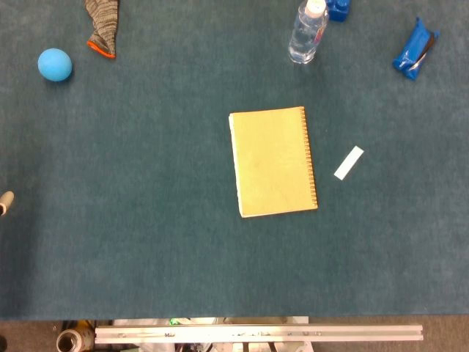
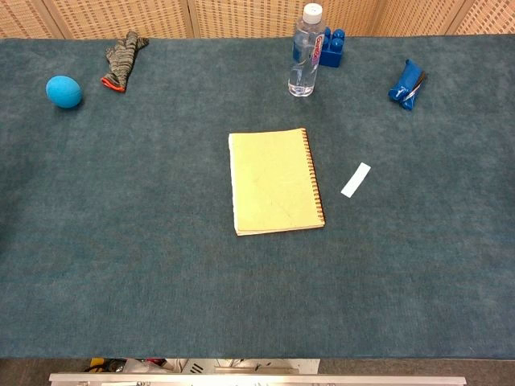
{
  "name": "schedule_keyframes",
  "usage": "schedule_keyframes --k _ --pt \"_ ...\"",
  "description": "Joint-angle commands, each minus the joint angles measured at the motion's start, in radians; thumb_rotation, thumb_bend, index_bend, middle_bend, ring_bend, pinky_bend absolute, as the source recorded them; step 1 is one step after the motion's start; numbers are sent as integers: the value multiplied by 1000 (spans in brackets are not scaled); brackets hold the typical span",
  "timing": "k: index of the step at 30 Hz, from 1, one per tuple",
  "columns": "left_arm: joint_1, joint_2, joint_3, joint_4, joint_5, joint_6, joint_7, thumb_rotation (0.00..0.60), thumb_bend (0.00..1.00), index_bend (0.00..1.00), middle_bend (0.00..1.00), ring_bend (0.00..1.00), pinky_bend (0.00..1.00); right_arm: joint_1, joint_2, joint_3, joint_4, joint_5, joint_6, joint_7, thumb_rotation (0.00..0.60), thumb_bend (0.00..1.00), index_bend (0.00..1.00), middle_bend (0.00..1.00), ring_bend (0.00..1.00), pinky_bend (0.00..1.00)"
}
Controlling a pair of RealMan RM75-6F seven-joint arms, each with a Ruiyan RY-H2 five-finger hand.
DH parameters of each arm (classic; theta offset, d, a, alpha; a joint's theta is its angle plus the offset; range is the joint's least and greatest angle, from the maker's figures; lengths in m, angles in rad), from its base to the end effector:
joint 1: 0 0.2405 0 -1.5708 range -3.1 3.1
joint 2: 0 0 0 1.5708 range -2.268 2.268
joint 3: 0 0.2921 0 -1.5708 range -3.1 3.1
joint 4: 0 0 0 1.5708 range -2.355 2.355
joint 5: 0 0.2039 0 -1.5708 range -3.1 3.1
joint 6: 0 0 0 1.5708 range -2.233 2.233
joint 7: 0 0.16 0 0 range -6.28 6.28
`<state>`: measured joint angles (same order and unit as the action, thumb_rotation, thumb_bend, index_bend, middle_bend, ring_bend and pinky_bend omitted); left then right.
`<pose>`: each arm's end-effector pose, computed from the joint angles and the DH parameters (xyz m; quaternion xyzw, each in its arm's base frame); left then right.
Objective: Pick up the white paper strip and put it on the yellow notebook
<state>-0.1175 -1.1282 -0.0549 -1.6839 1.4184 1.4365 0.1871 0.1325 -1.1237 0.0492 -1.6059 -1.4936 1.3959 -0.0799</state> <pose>-0.3336 0.2095 0.1683 -0.6094 -0.3785 -0.3401 0.6080 -0.3384 -0.2149 0.1665 0.6339 -0.3752 0.3523 0.5773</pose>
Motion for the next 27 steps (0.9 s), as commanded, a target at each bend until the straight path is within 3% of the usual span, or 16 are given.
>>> schedule_keyframes --k 1,14,17,22,27 --pt "-1 2 0 -4 -7 -6 6 600 145 0 0 0 28 3 -1 0 1 0 -3 0 600 165 344 457 458 616" --pt "10 15 10 -16 -3 2 -2 600 145 0 0 0 29 60 5 5 -19 -47 -55 19 600 167 345 467 483 616" --pt "14 16 13 -14 0 5 -10 600 145 3 0 0 29 92 4 9 -25 -56 -94 19 600 167 345 522 567 673" --pt "23 19 18 -6 -4 10 -25 600 145 5 0 0 29 145 -14 17 -17 -62 -158 2 600 168 345 697 784 953" --pt "31 22 23 1 -4 12 -39 600 145 5 0 0 29 211 -41 18 10 -48 -260 -26 600 179 345 808 913 1000"
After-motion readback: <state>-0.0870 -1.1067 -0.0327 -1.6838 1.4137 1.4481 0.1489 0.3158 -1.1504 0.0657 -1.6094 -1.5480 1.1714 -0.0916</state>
